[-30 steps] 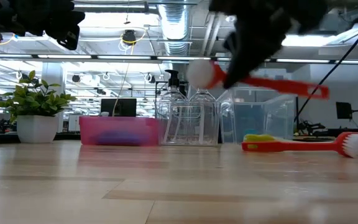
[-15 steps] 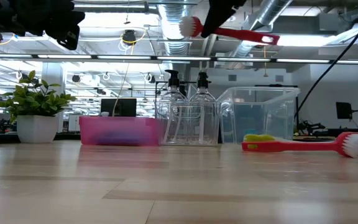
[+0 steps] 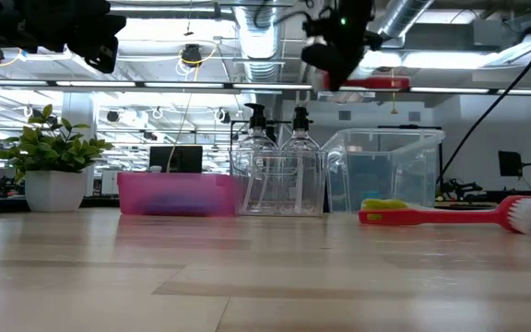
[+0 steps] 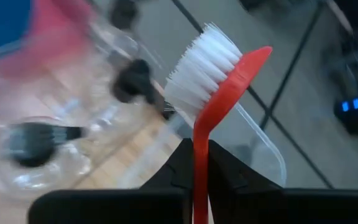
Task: Pick & Place Kitchen Sink Supplies
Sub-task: Put the red dish brush into the right transparent bin
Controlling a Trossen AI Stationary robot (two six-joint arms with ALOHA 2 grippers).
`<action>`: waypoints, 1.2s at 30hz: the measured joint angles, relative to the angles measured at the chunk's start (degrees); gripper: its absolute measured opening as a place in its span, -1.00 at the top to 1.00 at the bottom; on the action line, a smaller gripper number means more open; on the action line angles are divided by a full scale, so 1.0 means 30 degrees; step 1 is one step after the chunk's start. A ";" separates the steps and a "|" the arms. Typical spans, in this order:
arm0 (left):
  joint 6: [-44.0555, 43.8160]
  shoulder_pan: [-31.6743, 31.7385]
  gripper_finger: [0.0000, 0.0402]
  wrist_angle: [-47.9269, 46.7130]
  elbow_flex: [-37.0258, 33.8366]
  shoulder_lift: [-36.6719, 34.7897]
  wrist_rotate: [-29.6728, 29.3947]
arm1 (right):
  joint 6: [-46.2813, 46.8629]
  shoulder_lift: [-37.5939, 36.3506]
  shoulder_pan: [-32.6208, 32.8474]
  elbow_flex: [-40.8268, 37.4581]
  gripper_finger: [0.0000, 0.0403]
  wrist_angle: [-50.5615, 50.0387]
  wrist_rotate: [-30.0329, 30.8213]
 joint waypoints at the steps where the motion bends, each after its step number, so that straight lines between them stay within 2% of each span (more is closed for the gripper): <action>1: 0.0000 -0.0004 0.41 -0.0007 0.0000 0.0000 -0.0003 | 0.0376 0.0040 -0.0446 -0.0013 0.95 -0.0257 -0.0048; 6: 0.0108 -0.0004 0.41 -0.0007 0.0000 0.0000 0.0004 | 0.2597 0.0022 -0.1896 -0.0779 0.93 -0.0399 -0.0116; 10: 0.0131 -0.0004 0.41 -0.0007 0.0000 0.0000 -0.0003 | 0.3019 0.0029 -0.2285 -0.2217 0.89 -0.0204 -0.0210; 17: 0.0138 -0.0004 0.41 -0.0007 0.0000 0.0000 0.0000 | 0.3639 0.0037 -0.2479 -0.4329 0.94 0.0864 0.0308; 23: 0.0138 -0.0004 0.41 -0.0007 0.0000 0.0000 -0.0003 | 0.3647 0.0051 -0.2638 -0.4565 0.83 0.1299 0.0358; 32: 0.0138 -0.0004 0.41 -0.0007 0.0000 0.0000 -0.0003 | 0.3494 0.0051 -0.2597 -0.4575 0.89 0.1576 0.0312; 36: 0.0138 -0.0004 0.41 -0.0007 0.0000 -0.0002 0.0002 | 0.3494 0.0051 -0.2595 -0.4575 0.77 0.1609 0.0300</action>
